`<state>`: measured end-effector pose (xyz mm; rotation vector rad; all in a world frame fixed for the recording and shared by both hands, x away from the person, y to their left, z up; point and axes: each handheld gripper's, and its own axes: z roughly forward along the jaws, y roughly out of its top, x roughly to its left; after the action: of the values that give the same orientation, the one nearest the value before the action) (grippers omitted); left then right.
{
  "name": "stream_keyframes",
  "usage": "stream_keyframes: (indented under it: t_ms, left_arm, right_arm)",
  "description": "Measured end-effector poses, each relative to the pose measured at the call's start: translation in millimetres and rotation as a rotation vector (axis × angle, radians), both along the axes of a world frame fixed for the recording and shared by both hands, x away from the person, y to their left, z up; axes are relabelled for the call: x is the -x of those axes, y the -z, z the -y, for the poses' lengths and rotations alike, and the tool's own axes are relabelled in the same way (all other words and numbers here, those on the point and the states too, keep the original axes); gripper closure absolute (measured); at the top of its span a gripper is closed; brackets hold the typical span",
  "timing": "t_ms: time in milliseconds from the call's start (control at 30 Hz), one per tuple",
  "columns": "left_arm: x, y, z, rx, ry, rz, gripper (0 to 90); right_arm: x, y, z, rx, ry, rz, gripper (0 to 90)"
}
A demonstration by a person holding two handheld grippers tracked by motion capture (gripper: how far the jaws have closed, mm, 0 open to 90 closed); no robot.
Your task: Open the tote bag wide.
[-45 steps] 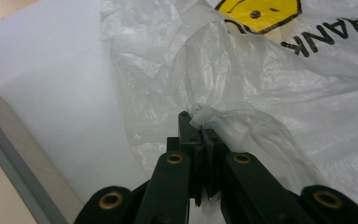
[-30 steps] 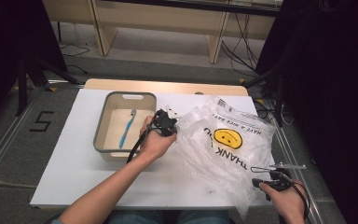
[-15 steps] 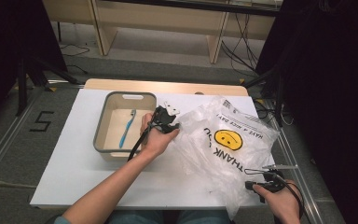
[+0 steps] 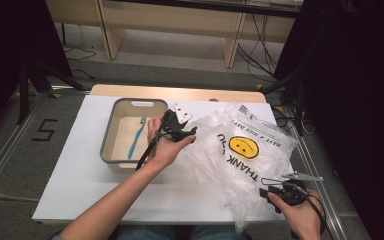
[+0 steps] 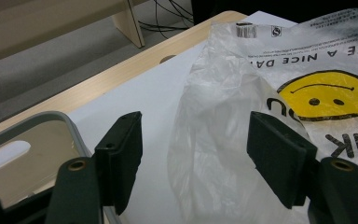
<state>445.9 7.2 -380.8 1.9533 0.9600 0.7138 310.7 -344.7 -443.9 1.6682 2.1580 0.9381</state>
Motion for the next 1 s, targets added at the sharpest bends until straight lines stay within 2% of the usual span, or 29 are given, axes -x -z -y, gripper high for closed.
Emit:
stream_keyframes:
  t_ms: [100, 300, 433, 667, 833, 1000]
  left_arm:
    - [3.4, -2.5, -1.4, -0.002, 0.016, -0.001, 35.5]
    - [14.6, -2.9, -2.7, -0.013, 0.052, -0.012, 35.3]
    - [19.9, -1.5, -2.2, -0.023, 0.072, -0.023, 35.0]
    - [34.1, 4.0, 1.0, -0.03, 0.119, -0.035, 34.8]
    - [43.1, 9.7, 1.1, -0.037, 0.154, -0.052, 34.8]
    - [48.6, 13.7, 0.8, -0.037, 0.165, -0.055, 34.8]
  right_arm:
    - [-0.1, -2.0, -2.0, 0.014, 0.0, 0.03, 56.2]
    - [-1.9, -8.9, -5.7, 0.047, -0.039, 0.138, 50.4]
    - [-4.4, -9.3, -10.3, 0.051, -0.061, 0.175, 48.5]
    - [-10.0, -9.1, -16.7, 0.056, -0.104, 0.19, 47.3]
    - [-13.1, -7.4, -17.2, 0.056, -0.106, 0.195, 46.9]
    - [-14.7, -8.0, -17.9, 0.058, -0.114, 0.199, 46.3]
